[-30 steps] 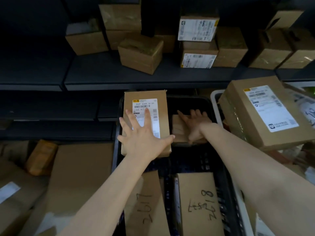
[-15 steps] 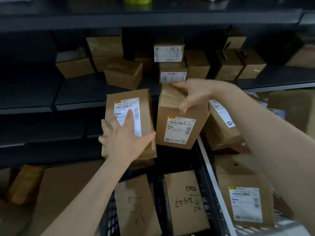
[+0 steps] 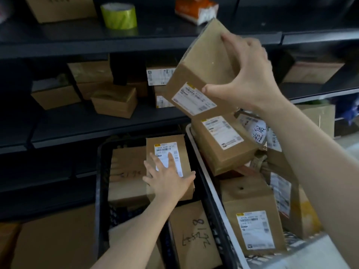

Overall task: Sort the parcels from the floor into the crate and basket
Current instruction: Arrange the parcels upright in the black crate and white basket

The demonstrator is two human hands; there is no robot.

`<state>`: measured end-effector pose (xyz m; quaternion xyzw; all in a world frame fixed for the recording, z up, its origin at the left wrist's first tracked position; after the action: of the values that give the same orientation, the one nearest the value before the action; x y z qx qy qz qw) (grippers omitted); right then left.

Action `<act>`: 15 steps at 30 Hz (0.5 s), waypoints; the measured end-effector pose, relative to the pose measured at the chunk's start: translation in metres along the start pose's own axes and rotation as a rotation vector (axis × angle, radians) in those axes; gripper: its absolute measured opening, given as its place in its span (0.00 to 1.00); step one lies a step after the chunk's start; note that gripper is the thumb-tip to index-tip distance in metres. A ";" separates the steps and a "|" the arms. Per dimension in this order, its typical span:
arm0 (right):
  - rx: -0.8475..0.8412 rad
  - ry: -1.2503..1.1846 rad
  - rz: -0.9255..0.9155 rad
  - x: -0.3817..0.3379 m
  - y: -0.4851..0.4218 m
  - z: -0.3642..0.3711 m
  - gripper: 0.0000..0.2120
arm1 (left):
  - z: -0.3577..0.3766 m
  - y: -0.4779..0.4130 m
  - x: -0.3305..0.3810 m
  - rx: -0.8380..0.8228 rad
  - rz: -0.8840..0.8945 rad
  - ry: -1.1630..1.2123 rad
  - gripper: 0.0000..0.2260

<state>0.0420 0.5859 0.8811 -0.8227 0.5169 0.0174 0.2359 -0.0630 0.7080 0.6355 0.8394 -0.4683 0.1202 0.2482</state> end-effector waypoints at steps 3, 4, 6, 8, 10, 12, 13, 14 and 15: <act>-0.011 -0.012 0.013 0.006 0.010 0.006 0.47 | 0.025 -0.020 0.004 -0.101 -0.013 0.024 0.45; -0.030 -0.006 0.000 0.007 0.015 0.010 0.47 | 0.030 -0.024 0.002 -0.148 -0.021 0.020 0.44; -0.075 -0.020 -0.044 0.008 0.026 0.019 0.47 | 0.032 -0.023 -0.010 -0.181 -0.045 0.053 0.39; -0.097 -0.025 -0.105 0.007 0.037 0.030 0.49 | 0.026 -0.018 -0.027 -0.098 -0.066 0.198 0.33; -0.119 0.002 -0.156 0.000 0.049 0.048 0.54 | 0.016 -0.014 -0.047 0.046 -0.116 0.512 0.28; -0.130 0.056 -0.217 -0.013 0.064 0.075 0.58 | 0.001 -0.013 -0.067 0.172 -0.185 0.838 0.24; -0.109 0.115 -0.270 -0.020 0.074 0.092 0.60 | -0.006 -0.013 -0.076 0.220 -0.203 0.899 0.23; -0.084 0.186 -0.332 -0.024 0.085 0.111 0.59 | -0.014 -0.011 -0.084 0.254 -0.194 0.879 0.22; -0.072 0.247 -0.392 -0.025 0.098 0.130 0.57 | -0.020 -0.009 -0.093 0.279 -0.165 0.797 0.22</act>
<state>-0.0255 0.6250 0.7366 -0.9112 0.3711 -0.1111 0.1403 -0.1040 0.7904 0.6097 0.7876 -0.2466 0.4768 0.3028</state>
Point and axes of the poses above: each hand's wrist, its own y-axis away from the middle knuckle, its own z-axis out of the palm, x = y × z, the point moved 2 cm from there along -y, towards the middle knuckle, and after that the axes turned 10 degrees about y, right-handed, at the moved point
